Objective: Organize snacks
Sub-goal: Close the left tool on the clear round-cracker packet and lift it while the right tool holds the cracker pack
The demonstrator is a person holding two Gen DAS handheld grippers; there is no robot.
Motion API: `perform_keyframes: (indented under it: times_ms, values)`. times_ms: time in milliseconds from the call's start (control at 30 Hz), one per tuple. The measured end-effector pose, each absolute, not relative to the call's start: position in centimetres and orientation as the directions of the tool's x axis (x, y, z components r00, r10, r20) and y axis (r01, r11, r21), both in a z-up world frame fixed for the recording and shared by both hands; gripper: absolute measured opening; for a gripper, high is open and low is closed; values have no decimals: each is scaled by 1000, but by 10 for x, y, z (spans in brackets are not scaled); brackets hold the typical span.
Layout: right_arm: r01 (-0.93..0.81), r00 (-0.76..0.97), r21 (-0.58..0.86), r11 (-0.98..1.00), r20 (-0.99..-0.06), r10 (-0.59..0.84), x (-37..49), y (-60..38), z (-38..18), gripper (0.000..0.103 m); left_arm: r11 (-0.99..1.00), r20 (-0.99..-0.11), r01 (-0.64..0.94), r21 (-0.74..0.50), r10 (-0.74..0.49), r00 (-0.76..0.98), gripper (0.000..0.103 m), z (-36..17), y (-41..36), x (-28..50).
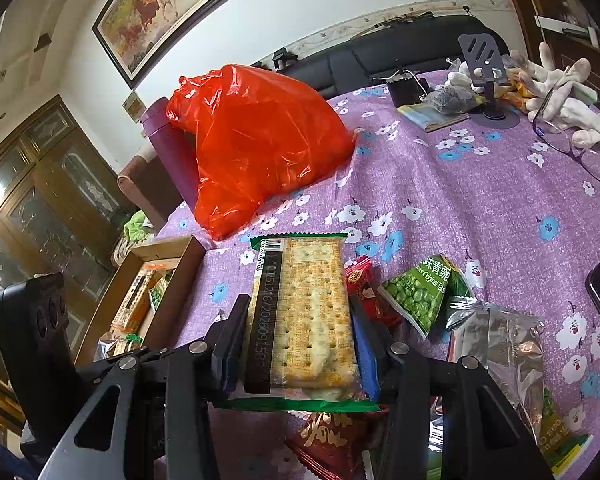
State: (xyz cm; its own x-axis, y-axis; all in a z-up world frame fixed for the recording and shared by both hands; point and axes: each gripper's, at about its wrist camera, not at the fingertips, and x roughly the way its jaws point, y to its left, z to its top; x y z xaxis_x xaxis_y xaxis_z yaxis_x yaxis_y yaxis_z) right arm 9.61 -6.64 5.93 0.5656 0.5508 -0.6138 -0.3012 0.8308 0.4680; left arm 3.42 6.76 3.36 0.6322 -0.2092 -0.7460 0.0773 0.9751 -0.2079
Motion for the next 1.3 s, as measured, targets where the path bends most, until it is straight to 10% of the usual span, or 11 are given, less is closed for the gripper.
perform_keyframes:
  times_ms: [1300]
  values:
    - [-325, 605, 431, 842, -590, 535, 87, -58, 68, 51, 970, -669, 18, -244, -182, 720, 31, 66, 96, 24]
